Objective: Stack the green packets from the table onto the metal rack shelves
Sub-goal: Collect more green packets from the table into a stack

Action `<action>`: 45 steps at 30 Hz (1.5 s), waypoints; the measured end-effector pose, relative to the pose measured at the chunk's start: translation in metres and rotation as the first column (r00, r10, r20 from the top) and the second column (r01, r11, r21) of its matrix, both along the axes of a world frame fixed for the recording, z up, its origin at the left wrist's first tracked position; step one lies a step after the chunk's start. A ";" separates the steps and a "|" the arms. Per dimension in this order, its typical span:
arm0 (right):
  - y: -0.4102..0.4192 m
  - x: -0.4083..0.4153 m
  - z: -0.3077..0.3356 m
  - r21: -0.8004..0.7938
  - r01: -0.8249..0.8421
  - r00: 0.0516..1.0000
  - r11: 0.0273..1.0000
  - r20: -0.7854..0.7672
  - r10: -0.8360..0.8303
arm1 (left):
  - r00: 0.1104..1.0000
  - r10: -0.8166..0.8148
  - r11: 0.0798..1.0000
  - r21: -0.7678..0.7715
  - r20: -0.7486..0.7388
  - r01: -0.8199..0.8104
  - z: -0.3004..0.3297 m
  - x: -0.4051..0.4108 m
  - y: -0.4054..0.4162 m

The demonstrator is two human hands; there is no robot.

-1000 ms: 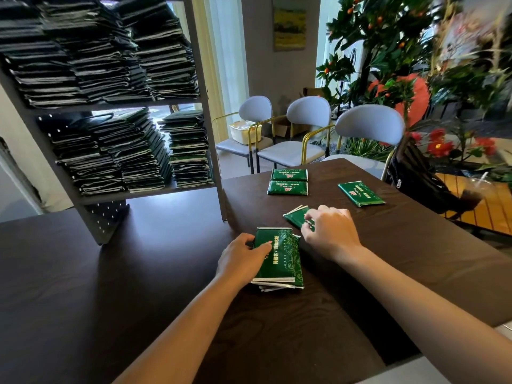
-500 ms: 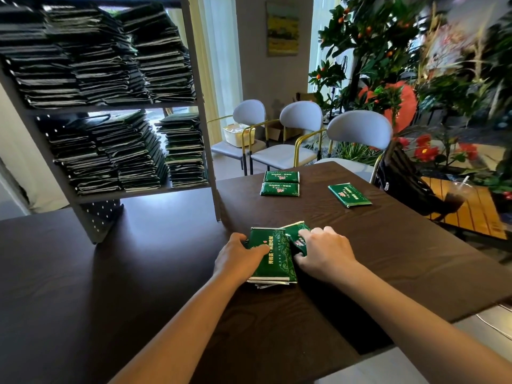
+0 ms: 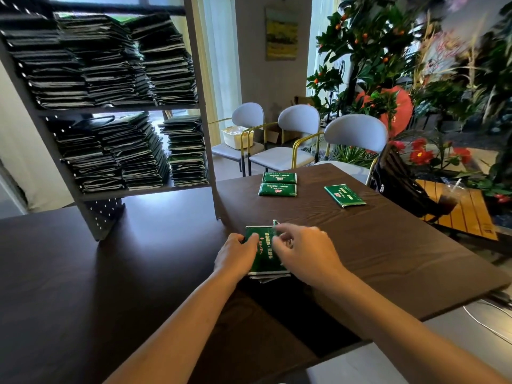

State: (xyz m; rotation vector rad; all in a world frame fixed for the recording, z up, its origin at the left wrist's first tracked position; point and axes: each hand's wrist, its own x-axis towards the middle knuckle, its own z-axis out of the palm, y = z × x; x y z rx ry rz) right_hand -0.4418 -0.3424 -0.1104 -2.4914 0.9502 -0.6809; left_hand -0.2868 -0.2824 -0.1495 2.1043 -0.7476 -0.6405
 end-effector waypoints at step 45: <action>-0.032 0.001 -0.022 0.828 -0.078 0.694 0.555 0.444 -0.566 | 0.842 -0.092 0.992 -0.123 -0.531 0.031 0.002 -0.004 -0.005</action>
